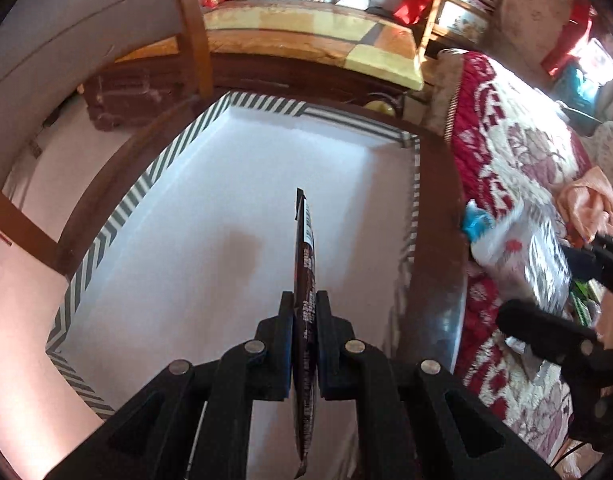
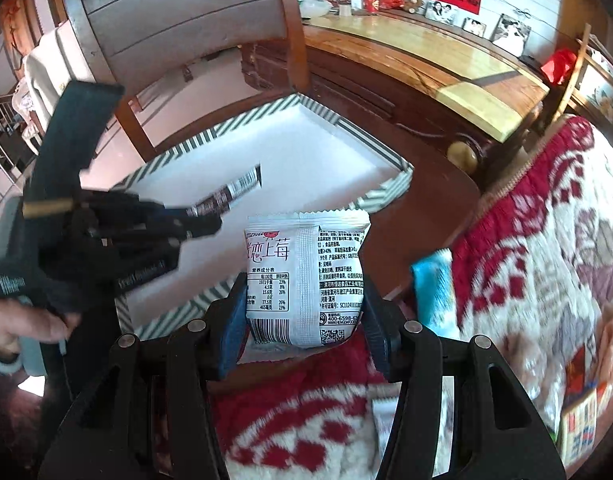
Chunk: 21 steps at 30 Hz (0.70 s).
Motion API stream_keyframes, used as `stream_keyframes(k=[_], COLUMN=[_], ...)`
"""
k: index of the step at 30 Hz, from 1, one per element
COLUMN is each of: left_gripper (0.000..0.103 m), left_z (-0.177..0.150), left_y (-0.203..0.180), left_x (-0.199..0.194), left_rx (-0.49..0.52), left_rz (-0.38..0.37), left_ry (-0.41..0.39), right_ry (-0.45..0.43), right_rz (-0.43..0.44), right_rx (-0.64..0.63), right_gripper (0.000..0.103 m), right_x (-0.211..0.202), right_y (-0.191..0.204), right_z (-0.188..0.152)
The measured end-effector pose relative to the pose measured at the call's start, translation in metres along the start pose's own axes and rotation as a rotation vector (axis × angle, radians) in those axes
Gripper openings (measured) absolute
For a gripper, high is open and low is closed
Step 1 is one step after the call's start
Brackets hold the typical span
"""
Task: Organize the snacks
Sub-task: 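Open the left gripper to drop the Nescafe stick into the tray while the right gripper releases its packet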
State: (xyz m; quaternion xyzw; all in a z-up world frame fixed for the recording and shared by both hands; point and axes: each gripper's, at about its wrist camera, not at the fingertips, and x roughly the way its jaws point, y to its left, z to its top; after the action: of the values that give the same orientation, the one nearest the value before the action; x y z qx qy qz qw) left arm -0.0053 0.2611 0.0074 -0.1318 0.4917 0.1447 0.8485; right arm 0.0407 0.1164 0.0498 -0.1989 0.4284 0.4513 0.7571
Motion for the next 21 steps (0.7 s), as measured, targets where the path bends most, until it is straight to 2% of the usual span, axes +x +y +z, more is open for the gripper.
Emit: stream_keyframes(k=[6,13,21], left_gripper=[0.011,0.011,0.011], left_z=[0.003,0.007,0.010], left_y=[0.017,0.032,0.045], left_x=[0.013,0.021,0.038], left_rx=[-0.054,-0.103,-0.172], left_rz=[0.021,0.050,0.059], left_ry=[0.043,0.071,0.125], right_ry=[-0.004,0.031,0.105], right_rz=[0.041,0.083,0.104], right_rx=[0.007,-0.001,0.017], right_gripper=[0.052,0.052,0.051], right_x=[0.023,0.063,0.102], right_y=[0.005,0.012,0.015], right_z=[0.028,0.057,0.058])
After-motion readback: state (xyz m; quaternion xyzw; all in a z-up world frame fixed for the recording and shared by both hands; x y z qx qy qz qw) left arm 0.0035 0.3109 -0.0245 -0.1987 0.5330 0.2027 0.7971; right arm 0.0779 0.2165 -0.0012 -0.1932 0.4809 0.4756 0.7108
